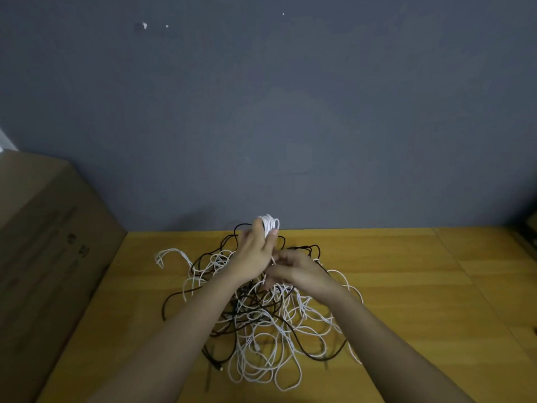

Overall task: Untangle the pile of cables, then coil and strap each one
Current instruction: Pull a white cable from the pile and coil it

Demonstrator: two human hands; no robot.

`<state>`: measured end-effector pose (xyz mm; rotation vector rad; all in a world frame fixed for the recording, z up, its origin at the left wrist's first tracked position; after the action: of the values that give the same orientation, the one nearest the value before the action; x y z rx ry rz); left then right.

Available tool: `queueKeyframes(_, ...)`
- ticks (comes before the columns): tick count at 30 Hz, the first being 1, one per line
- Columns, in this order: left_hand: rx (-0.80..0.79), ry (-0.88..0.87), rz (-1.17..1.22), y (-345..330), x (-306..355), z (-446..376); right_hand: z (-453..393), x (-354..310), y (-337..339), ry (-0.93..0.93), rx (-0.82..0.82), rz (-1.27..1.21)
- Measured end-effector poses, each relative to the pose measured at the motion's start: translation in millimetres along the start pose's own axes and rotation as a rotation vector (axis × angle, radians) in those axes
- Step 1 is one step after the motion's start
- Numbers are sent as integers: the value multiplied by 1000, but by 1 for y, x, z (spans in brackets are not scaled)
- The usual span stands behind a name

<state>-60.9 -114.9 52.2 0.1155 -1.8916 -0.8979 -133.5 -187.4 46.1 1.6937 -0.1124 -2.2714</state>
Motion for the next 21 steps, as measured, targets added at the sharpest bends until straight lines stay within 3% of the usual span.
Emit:
queueKeyframes(1, -86, 42, -42, -4, -9, 0, 2, 1, 5, -13, -23, -76)
queueKeyframes(4, -337, 97, -143, -17, -25, 6, 1, 4, 27, -8, 64, 99)
queueKeyframes(6, -396, 85, -121, -20, -26, 14, -1, 0, 43, 37, 133, 183)
queueKeyframes(11, -498, 115, 491, -18, 2, 31, -2, -6, 76, 149, 256, 75)
queueKeyframes(14, -385, 50, 841, -8, 28, 25, -7, 13, 77, 128, 277, -177)
queueKeyframes(17, -110, 7, 1054, 13, 38, 9, -8, 46, 53, 24, 259, -55)
queueKeyframes(19, 57, -9, 963, 25, 34, 0, -8, 65, 30, -48, 206, 167)
queueKeyframes(21, 150, 24, 656, 28, 25, -5, -7, 66, 8, -19, 141, 391)
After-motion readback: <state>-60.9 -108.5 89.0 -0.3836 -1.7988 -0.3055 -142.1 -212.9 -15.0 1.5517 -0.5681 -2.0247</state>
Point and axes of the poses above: each hand's wrist, its own z-axis away from the middle knuckle, its own y-axis out of the back of the hand, x = y × z, the point moved 8 cm from there along -z, towards the middle knuckle, and after that the axes turned 8 degrees about -y, right-handed, at the moved point
